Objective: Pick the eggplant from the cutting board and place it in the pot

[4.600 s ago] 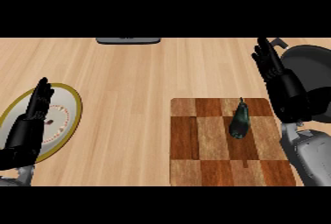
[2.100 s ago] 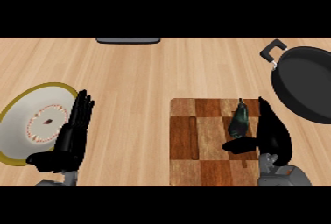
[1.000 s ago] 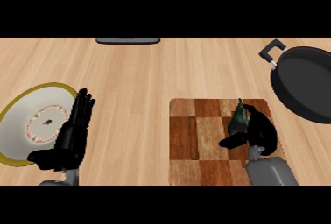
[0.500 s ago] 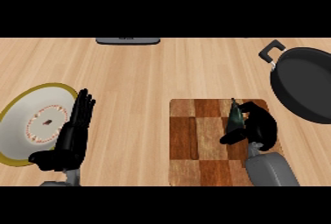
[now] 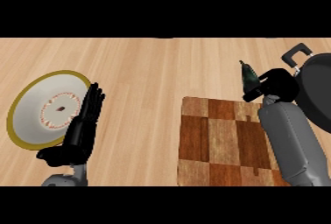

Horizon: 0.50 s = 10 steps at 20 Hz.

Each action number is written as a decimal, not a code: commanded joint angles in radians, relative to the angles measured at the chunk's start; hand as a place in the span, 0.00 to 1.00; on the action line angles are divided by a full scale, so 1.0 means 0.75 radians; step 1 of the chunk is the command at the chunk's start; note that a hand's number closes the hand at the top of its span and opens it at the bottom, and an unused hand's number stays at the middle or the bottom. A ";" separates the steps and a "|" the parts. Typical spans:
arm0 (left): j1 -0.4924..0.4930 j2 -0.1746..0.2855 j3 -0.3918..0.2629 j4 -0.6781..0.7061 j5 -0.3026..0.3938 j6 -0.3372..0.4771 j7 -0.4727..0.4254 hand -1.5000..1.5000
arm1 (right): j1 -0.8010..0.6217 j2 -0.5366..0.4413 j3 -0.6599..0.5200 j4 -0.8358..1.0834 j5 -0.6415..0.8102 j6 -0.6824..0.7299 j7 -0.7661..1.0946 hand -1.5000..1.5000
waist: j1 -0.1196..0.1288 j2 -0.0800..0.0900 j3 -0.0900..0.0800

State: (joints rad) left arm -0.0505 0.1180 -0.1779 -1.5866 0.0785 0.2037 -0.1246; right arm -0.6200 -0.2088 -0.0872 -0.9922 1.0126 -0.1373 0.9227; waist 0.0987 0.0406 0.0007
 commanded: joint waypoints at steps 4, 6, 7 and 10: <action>-0.062 -0.031 -0.041 -0.002 -0.010 -0.012 0.004 0.50 | -0.361 -0.198 -0.084 0.345 0.150 -0.040 0.130 1.00 | 0.086 0.030 0.001; -0.058 -0.021 -0.049 0.029 -0.010 -0.034 0.002 0.50 | -0.449 -0.232 -0.078 0.388 0.202 -0.080 0.142 1.00 | 0.097 0.034 0.000; -0.074 -0.015 -0.041 0.031 -0.020 -0.026 -0.001 0.50 | -0.470 -0.250 -0.064 0.425 0.243 -0.107 0.144 1.00 | 0.090 0.032 0.000; -0.073 -0.031 -0.055 0.055 -0.027 -0.026 -0.014 0.50 | -0.558 -0.272 -0.021 0.502 0.356 -0.173 0.182 1.00 | 0.096 0.035 -0.001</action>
State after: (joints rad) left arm -0.0962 0.0997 -0.2112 -1.5677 0.0662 0.1881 -0.1248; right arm -0.9435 -0.3742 -0.1225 -0.6951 1.1958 -0.2069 1.0003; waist 0.1616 0.0620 0.0009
